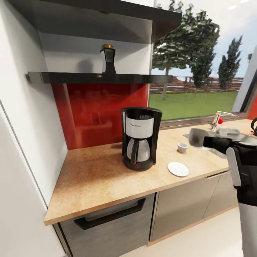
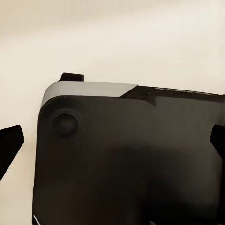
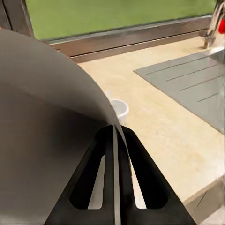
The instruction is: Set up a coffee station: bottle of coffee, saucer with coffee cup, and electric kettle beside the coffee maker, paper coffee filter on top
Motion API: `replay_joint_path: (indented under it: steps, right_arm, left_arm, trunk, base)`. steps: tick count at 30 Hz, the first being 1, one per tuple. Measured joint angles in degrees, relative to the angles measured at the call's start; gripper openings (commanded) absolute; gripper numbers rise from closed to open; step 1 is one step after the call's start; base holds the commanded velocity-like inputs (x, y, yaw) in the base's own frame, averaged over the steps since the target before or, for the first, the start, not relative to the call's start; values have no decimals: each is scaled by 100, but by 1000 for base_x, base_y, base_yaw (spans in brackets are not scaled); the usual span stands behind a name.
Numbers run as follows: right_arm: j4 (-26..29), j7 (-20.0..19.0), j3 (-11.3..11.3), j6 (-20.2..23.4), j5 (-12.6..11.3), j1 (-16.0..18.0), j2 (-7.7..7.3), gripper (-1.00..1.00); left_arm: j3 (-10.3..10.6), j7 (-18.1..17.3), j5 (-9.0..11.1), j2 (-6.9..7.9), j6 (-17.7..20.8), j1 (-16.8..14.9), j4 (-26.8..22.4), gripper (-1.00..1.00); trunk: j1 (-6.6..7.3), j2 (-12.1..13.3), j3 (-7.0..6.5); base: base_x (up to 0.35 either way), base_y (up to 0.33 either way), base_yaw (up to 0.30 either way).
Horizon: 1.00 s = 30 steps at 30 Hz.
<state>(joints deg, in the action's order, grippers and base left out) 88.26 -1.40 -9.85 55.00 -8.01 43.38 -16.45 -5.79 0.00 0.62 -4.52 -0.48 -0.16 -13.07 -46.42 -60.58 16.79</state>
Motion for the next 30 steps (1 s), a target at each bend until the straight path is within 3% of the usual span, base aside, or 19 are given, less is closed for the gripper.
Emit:
replay_joint_path:
  steps: [3,6,7,9,11,13,14,16,18,20,25,26,28,30]
  right_arm:
    - [-21,3,17,158,26,542,-105,-100]
    - [-216,11,152,277,38,1319,-215,-100]
    - [-776,12,349,297,37,1816,-261,-100]
    - [-1380,13,478,305,42,2270,-295,-100]
    - [-2373,12,668,311,39,2920,-317,-100]
    - [-4440,-13,1327,316,43,4214,-307,-100]
    - [-5100,-14,1486,317,53,4631,-290,-100]
    - [-6524,-6,1686,316,47,5601,-220,-100]
    - [-7425,-3,1744,316,37,6196,-75,-100]
    - [-8012,-3,1762,316,39,6539,108,-100]
    - [-8672,-14,1781,324,63,6958,271,-100]
    - [-9010,-115,1759,345,41,7074,329,-100]
    - [-9083,-327,1770,347,49,7100,351,-100]
    - [-9121,-887,1759,350,59,7122,351,-100]
  left_arm:
    - [-1,0,1,-1,0,0,0,100]
    - [-3,0,1,-1,0,0,1,100]
    - [-3,0,-2,-1,0,-1,2,100]
    - [-3,0,-3,-1,1,0,1,100]
    - [-3,0,-5,-1,0,0,1,100]
    - [-2,0,-6,-1,0,-1,2,100]
    - [-2,0,-6,-1,0,0,1,100]
    - [-3,0,-7,-1,0,0,1,100]
    - [-2,0,-7,-1,2,0,1,100]
    - [-3,0,-7,-1,1,0,1,100]
    - [-3,0,-13,4,4,0,3,100]
    - [-3,0,-15,7,1,0,4,100]
    - [-3,0,-15,10,1,0,7,100]
    - [-3,0,-15,14,0,0,9,100]
  trunk:
    - [0,0,1]
    - [0,0,0]
    - [0,1,0]
    - [0,0,1]
    - [0,1,0]
    - [0,1,-1]
    - [0,0,0]
    - [0,-1,0]
    - [0,-1,0]
    - [0,0,1]
    - [0,0,1]
    - [0,1,1]
    - [0,0,1]
    - [0,0,1]
  base:
    - [0,0,0]
    - [0,0,0]
    - [0,0,0]
    - [0,0,0]
    - [0,0,0]
    - [0,0,0]
    - [0,0,0]
    - [0,0,0]
    - [0,0,0]
    - [0,0,0]
    - [0,0,0]
    - [0,0,0]
    - [0,0,0]
    - [0,7,0]
